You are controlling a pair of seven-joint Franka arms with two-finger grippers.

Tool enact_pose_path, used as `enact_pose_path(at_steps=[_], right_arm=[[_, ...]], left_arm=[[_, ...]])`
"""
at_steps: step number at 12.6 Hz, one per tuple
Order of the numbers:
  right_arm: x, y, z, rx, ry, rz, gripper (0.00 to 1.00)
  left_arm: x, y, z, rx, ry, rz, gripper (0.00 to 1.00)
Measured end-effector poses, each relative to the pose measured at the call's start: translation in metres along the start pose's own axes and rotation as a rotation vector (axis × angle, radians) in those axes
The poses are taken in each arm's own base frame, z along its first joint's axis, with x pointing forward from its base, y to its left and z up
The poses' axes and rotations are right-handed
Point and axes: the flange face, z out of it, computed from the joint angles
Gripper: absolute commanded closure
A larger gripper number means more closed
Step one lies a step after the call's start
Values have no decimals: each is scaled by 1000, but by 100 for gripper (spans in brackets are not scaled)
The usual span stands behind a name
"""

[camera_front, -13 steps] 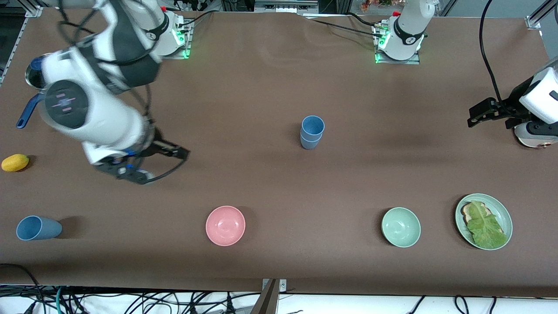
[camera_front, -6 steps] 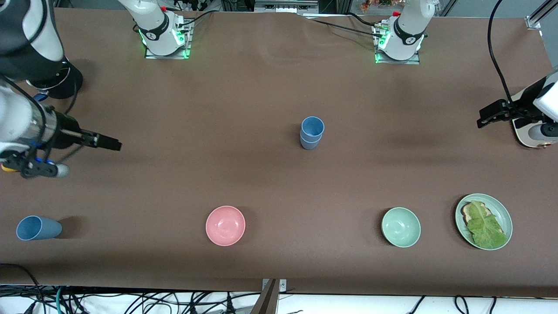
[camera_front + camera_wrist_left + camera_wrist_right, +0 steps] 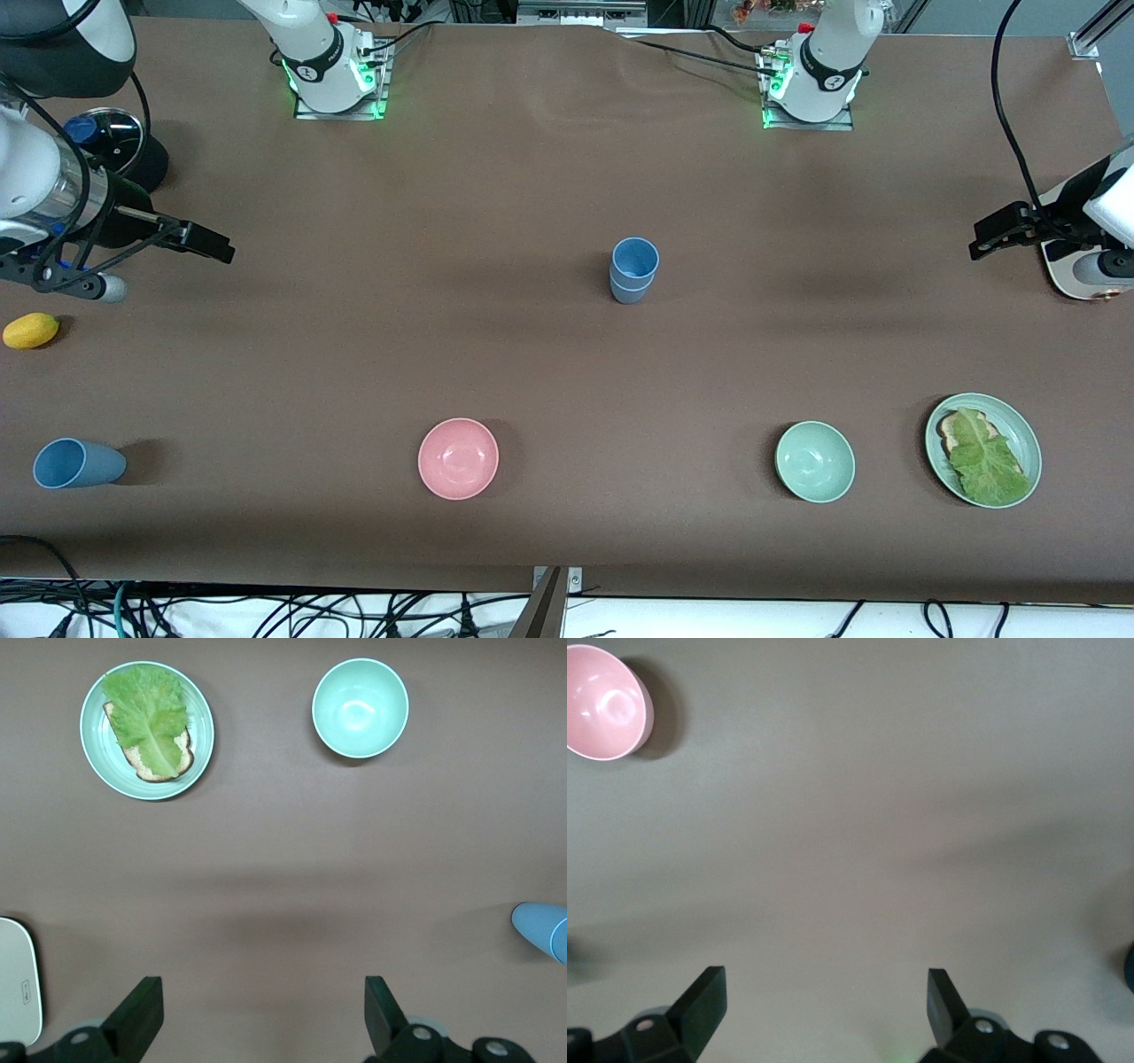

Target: Stack blue cups with both arms

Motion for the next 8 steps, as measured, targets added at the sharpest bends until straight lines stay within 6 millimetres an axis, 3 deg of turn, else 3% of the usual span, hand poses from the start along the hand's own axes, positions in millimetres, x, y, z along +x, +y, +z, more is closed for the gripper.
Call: enact_pose_path(at_steps=[3, 8], right_arm=[[-20, 6, -12, 0, 14, 1, 0], [-24, 2, -17, 3, 19, -15, 0]], left_arm=[[1, 5, 2, 0, -4, 8, 0], [2, 4, 5, -1, -8, 6, 0]])
